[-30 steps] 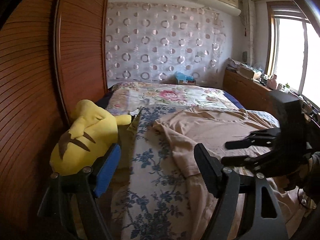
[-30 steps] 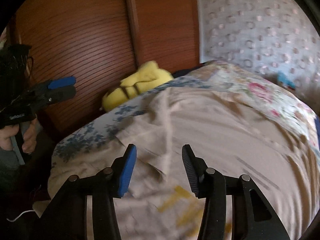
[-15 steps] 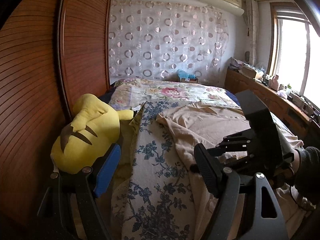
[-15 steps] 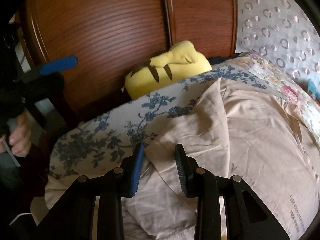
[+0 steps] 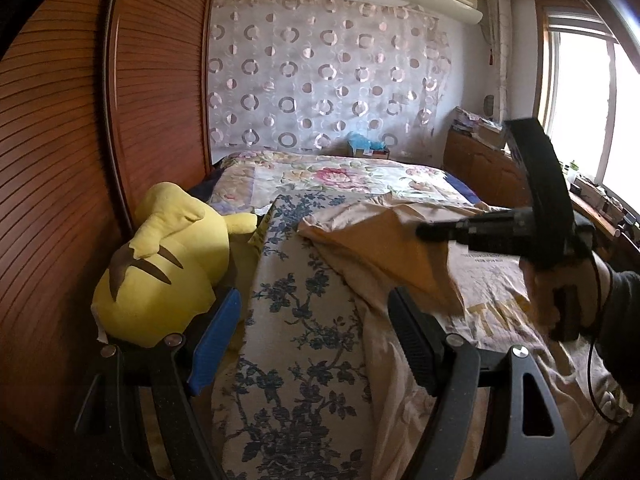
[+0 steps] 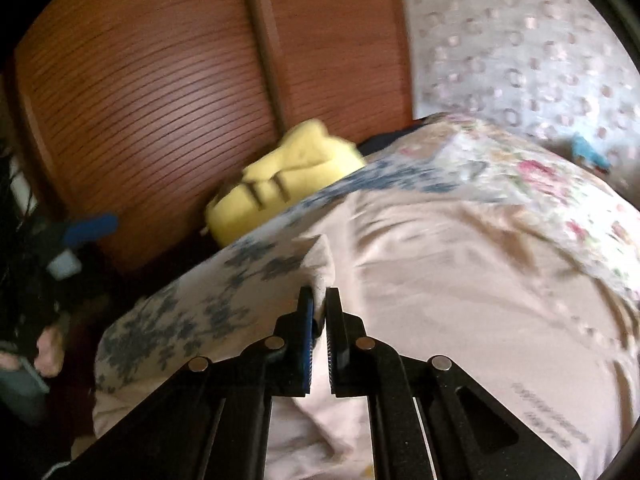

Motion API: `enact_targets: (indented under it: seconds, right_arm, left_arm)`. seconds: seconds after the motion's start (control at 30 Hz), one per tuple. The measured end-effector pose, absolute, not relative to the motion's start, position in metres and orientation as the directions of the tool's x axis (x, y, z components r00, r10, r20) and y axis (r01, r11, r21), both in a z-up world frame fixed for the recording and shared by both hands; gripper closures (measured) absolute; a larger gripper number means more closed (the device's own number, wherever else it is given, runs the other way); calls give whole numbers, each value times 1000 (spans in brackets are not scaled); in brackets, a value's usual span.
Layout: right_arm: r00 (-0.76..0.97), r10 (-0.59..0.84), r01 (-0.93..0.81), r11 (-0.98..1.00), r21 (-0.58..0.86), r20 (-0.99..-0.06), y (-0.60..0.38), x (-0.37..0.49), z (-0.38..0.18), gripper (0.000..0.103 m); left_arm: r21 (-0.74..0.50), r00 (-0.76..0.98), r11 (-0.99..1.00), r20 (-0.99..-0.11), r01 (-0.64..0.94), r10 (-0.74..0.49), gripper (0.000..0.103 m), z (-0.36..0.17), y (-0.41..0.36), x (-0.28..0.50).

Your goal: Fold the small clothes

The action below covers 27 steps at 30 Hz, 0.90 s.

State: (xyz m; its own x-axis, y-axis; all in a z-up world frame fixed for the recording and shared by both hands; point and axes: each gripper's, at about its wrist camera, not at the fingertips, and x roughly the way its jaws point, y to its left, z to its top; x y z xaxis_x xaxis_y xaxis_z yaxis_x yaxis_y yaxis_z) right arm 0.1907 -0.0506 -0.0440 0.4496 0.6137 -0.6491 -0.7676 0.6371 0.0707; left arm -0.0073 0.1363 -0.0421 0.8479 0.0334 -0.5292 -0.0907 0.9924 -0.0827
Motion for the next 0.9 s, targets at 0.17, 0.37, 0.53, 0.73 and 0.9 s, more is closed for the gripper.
enact_targets:
  seconds: [0.17, 0.37, 0.53, 0.73, 0.9]
  right_arm:
    - [526, 549, -675, 734, 74, -649, -70, 209, -46, 98]
    - [555, 473, -597, 799, 68, -684, -71, 216, -57, 98]
    - [578, 423, -542, 838, 60, -697, -70, 212, -43, 96]
    - [620, 422, -546, 838, 23, -662, -82, 188, -24, 62]
    - [662, 415, -540, 842, -12, -624, -115, 151, -20, 60]
  left_arm:
    - [-81, 845, 994, -534, -79, 24, 26, -43, 131, -5]
    - [-76, 843, 995, -537, -66, 15, 26, -43, 124, -3]
    - [-80, 843, 995, -538, -58, 6, 26, -42, 119, 0]
    - [-74, 846, 997, -532, -33, -11, 26, -38, 104, 6]
    - [-65, 853, 998, -521, 1, -34, 26, -32, 85, 12]
